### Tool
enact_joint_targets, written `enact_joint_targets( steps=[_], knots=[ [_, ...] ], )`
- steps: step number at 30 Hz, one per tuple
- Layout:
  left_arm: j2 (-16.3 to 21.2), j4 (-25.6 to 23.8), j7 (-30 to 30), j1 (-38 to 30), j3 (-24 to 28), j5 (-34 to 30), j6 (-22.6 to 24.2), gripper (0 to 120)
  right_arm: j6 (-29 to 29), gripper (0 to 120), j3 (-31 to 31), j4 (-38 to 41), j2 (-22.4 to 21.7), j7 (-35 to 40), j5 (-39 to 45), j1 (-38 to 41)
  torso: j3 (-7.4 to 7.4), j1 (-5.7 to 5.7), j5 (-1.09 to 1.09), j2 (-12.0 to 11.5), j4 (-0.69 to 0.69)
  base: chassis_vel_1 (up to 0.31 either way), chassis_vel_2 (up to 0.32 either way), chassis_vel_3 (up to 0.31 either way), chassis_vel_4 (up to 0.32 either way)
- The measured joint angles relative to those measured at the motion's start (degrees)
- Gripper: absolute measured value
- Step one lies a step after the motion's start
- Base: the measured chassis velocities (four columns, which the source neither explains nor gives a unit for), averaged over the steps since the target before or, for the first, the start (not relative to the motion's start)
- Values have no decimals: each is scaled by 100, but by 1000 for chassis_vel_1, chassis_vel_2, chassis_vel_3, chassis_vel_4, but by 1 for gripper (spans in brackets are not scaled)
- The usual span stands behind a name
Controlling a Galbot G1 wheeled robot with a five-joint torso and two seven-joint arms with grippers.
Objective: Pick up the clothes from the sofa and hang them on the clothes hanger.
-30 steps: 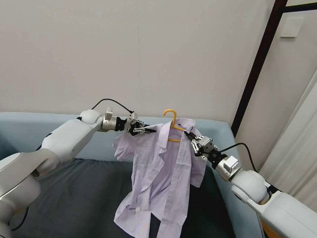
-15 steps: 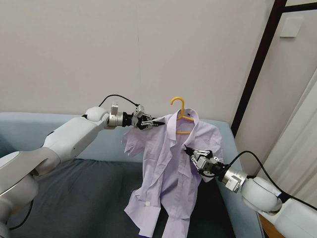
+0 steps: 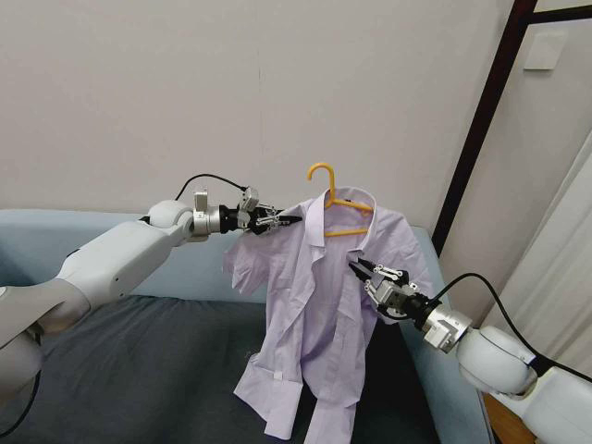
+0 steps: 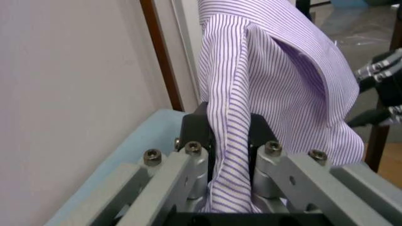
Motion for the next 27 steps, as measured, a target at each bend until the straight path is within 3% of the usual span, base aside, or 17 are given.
enact_joint_targets(
  steps=[4, 7, 8, 11, 12, 18, 27],
  knots=[
    [13, -113, -307, -5, -26, 57, -71, 8, -339, 45, 198, 194, -2, 344, 342, -169, 0, 0, 0, 0, -1, 0, 0, 0, 0],
    [102, -236, -480, -13, -31, 92, -100, 8, -1303, 58, 308, 686, 8, 1267, 1877, -280, 0, 0, 0, 0, 0, 0, 0, 0, 0],
    [102, -236, -480, -13, -31, 92, -100, 8, -1303, 58, 308, 686, 8, 1267, 1877, -280, 0, 0, 0, 0, 0, 0, 0, 0, 0],
    [182, -288, -488, -56, -13, 107, -116, 8, -1786, 72, 434, 1115, 28, 1873, 3039, -249, 0, 0, 0, 0, 4, 0, 0, 0, 0],
    [182, -288, -488, -56, -13, 107, -116, 8, -1786, 72, 434, 1115, 28, 1873, 3039, -249, 0, 0, 0, 0, 4, 0, 0, 0, 0],
    [351, -545, -490, -65, -7, 48, -91, 8, -2131, 97, 466, 1536, 23, 2367, 4069, 158, 0, 0, -1, 0, 0, 0, 0, 0, 0],
    [623, -1099, -578, 29, 66, -71, 18, 8, -2615, 100, -37, 1352, 572, 3107, 5233, 1433, 1, 0, -2, 0, 4, 0, 0, 0, 0]
  ],
)
